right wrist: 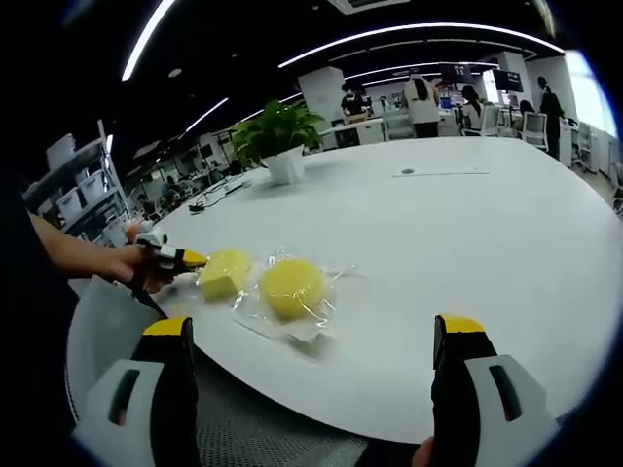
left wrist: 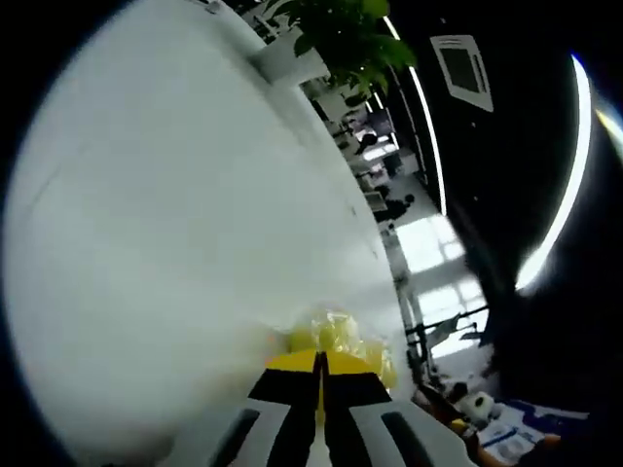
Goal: Compare the silicone blocks by pressing each to a similar depth, holding the contact briefly, and releasing to observe deformation and rebound differences across the visible hardness samples.
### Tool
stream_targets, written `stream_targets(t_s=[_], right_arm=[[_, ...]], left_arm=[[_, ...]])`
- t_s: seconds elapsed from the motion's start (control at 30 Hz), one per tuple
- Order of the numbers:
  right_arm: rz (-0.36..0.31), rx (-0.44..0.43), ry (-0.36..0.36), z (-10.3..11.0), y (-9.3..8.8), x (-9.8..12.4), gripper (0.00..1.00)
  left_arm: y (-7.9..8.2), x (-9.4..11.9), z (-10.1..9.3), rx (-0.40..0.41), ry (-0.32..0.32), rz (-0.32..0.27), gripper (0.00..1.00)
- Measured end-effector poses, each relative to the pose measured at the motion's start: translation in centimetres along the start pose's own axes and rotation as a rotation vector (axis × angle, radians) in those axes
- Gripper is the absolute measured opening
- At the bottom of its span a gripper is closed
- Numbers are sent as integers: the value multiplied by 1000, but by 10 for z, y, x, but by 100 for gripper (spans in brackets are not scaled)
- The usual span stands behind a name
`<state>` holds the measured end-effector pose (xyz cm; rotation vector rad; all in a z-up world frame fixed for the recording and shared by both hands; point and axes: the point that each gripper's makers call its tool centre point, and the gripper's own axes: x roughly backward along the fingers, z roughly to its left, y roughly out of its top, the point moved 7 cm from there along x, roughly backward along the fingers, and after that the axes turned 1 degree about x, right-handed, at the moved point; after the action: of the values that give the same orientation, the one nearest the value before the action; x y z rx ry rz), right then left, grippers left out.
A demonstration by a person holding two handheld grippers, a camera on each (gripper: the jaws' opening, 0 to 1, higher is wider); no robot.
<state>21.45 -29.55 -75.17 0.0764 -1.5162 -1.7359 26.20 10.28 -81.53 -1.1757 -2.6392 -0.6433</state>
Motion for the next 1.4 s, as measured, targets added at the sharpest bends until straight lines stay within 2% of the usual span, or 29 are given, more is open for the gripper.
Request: stream_targets(t_s=[0.03,0.07,0.17,0.23,0.3,0.37,0.5,0.63,0.77,0.87,0.97,1.1,1.3,1.4], right_arm=[[0,-1,0,0,0,0,96],[-3,0,1,-1,2,-1,96],[-10,2,3,0,6,-3,96],[-15,4,8,1,8,-5,96],[-16,4,13,2,9,-7,96],[-16,7,17,4,10,-8,96],[-20,7,25,4,12,-9,96],[-22,-2,31,6,12,-9,96],[-20,-4,37,7,12,-9,96],[-24,-2,37,7,13,-8,96],[-31,-11,40,8,14,-7,96],[-28,-11,42,9,12,-6,96],[-14,-2,46,11,12,-5,96],[-26,31,49,12,20,-5,96]], left_arm=[[1,-1,-1,-12,-1,1,0],[4,-1,-6,-80,-20,7,0],[9,-1,-20,-148,-32,10,0],[15,-2,-27,-220,-17,12,0],[18,-1,-36,-230,-12,30,0],[23,-2,-42,-300,1,40,0],[27,-1,-57,-333,-19,37,0],[36,1,-71,-329,-74,-12,0],[40,0,-80,-377,-75,-11,0],[42,0,-88,-443,-90,1,0],[41,0,-91,-537,-88,47,0],[42,-1,-97,-595,-81,68,0],[51,2,-123,-695,-138,55,0],[62,4,-140,-786,-148,46,0]])
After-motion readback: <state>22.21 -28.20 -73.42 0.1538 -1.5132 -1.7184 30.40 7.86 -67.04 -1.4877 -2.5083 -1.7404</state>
